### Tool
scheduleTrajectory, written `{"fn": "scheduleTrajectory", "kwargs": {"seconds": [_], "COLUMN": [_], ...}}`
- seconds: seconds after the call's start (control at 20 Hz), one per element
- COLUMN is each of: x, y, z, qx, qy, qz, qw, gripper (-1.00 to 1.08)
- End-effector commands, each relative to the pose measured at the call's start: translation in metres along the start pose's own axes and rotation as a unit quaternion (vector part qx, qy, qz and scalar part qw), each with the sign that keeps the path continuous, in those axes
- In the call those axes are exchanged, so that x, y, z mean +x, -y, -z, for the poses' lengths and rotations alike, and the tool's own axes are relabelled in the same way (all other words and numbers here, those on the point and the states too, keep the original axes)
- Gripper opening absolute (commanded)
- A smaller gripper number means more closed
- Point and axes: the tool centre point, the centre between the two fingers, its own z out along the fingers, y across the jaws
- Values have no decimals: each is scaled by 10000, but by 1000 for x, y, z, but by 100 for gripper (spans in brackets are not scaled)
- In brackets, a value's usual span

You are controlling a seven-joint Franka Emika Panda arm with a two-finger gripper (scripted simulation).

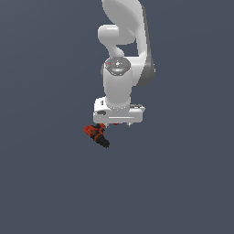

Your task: Pick up the object and move it to a goal position.

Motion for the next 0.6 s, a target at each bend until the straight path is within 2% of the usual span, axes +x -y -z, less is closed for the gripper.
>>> {"fn": "scheduleTrajectory", "kwargs": {"seconds": [0.0, 0.55], "x": [0, 1], "y": [0, -6], "z": [0, 5], "qx": [0, -47], "qy": [0, -54], "qz": [0, -30], "qw": [10000, 10000], "gripper": [68, 68]}}
